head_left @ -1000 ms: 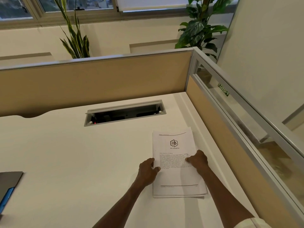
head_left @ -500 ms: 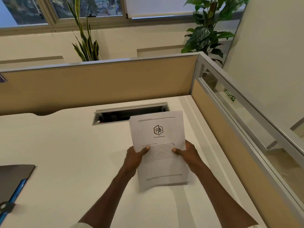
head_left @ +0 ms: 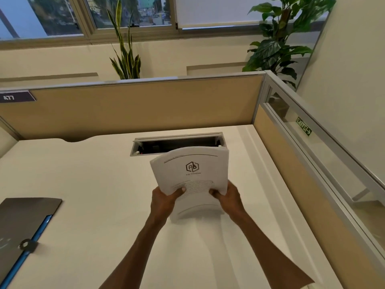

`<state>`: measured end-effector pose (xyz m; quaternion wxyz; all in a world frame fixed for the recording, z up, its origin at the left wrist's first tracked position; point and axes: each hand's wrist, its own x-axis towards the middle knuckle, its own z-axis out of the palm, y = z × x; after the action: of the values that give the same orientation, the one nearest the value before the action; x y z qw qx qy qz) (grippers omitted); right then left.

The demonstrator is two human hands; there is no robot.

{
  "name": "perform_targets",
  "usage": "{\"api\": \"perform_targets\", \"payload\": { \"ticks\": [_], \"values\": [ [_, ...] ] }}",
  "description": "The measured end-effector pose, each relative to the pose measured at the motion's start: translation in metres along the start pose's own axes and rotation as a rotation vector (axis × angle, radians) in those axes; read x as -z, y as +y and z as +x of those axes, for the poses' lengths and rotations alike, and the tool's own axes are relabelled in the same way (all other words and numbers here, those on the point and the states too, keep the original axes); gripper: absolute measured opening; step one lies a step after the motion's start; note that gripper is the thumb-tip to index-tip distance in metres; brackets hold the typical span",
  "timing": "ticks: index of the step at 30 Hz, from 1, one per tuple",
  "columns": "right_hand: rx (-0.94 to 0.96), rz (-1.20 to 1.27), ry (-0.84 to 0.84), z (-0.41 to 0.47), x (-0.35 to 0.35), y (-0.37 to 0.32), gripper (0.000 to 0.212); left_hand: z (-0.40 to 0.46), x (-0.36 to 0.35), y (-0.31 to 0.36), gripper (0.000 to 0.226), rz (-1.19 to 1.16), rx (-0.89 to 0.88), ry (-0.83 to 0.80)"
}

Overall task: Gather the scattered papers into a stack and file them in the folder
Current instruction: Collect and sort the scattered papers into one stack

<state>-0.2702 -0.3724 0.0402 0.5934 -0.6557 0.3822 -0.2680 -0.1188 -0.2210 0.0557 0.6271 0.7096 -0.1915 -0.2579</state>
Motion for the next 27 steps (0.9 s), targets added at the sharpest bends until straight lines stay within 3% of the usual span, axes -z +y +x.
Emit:
{"api": "perform_targets", "payload": {
  "ticks": [4, 17, 21, 27],
  "values": [
    [-0.077, 0.002, -0.012, -0.006, -0.008, 0.012, 0.036, -0.006, 0.002, -0.013, 0.033, 0.006, 0.040, 0.035],
    [-0.149, -0.114, 0.005, 0.004, 0.008, 0.026, 0.039, 0.003, -0.007, -0.016, 0.033, 0.055, 0.124, 0.008],
    [-0.211, -0.187, 0.051, 0.011, 0.020, 0.030, 0.035, 0.016, -0.016, -0.015, 0.031, 0.070, 0.224, -0.072],
    [-0.392, -0.322, 0.099, 0.008, 0.037, 0.057, 0.038, 0.015, -0.028, -0.041, 0.020, 0.180, 0.377, -0.065]
  ]
}}
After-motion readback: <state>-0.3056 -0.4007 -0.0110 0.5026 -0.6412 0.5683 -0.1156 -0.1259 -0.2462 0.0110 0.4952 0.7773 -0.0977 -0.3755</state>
